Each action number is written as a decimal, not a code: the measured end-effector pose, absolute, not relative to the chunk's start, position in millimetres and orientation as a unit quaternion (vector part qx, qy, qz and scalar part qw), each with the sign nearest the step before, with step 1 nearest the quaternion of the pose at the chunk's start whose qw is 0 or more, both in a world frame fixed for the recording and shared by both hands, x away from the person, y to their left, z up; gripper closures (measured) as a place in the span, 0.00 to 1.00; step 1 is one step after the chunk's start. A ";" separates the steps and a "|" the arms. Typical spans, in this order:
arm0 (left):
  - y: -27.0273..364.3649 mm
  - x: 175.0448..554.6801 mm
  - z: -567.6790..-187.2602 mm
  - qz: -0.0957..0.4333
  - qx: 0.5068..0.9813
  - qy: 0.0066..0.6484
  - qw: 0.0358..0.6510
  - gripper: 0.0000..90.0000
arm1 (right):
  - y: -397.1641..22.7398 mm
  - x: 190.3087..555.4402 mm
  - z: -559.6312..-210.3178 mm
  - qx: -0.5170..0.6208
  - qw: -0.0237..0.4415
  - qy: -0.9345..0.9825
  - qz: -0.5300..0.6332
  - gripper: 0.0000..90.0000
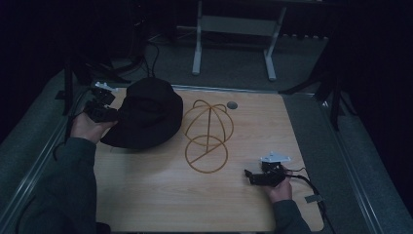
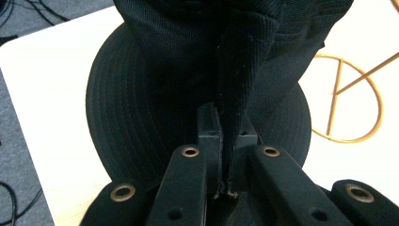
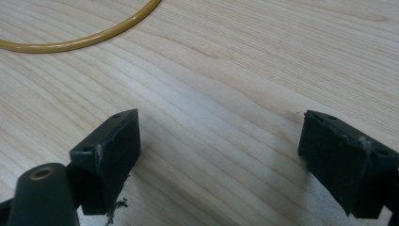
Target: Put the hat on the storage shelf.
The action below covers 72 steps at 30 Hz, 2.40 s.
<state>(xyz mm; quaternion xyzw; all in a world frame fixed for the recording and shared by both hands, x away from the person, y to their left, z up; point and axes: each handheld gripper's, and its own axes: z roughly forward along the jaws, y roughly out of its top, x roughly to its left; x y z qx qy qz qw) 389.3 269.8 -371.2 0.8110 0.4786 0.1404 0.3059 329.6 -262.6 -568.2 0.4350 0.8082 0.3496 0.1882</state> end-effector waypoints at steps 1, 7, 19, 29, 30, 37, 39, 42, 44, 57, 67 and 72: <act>270.6 389.0 -370.3 0.140 0.810 0.477 0.310 0.97 | -262.6 329.6 -568.2 0.435 0.188 0.808 0.350 0.15; 269.7 387.7 -364.1 0.149 0.815 0.469 0.306 0.97 | -262.7 329.6 -568.2 0.435 0.188 0.808 0.349 0.15; 268.5 389.2 -352.4 0.150 0.815 0.462 0.317 0.97 | -262.7 329.6 -568.2 0.435 0.189 0.808 0.349 0.15; 259.6 393.3 -339.7 0.149 0.818 0.447 0.330 0.97 | -262.5 329.6 -568.2 0.435 0.188 0.808 0.350 0.15; 258.2 394.0 -337.1 0.151 0.819 0.444 0.330 0.97 | -262.5 329.6 -568.2 0.436 0.188 0.808 0.350 0.15; 255.9 395.3 -331.3 0.155 0.815 0.444 0.339 0.97 | -262.5 329.6 -568.3 0.435 0.188 0.808 0.350 0.15; 257.2 395.3 -330.9 0.153 0.815 0.444 0.339 0.97 | -262.5 329.6 -568.3 0.435 0.188 0.808 0.350 0.15; 259.2 395.0 -330.2 0.153 0.816 0.443 0.339 0.97 | -262.5 329.6 -568.3 0.435 0.188 0.808 0.350 0.15; 260.6 394.5 -329.2 0.152 0.815 0.443 0.341 0.97 | -262.5 329.6 -568.3 0.435 0.188 0.808 0.350 0.15; 262.7 393.2 -314.7 0.153 0.818 0.415 0.367 0.97 | -262.5 329.6 -568.3 0.435 0.188 0.808 0.350 0.15; 262.0 397.9 -313.3 0.151 0.827 0.404 0.361 0.97 | -262.5 329.6 -568.3 0.435 0.188 0.808 0.350 0.15; 262.0 401.5 -311.9 0.146 0.825 0.398 0.374 0.97 | -262.4 329.6 -568.3 0.436 0.189 0.807 0.350 0.15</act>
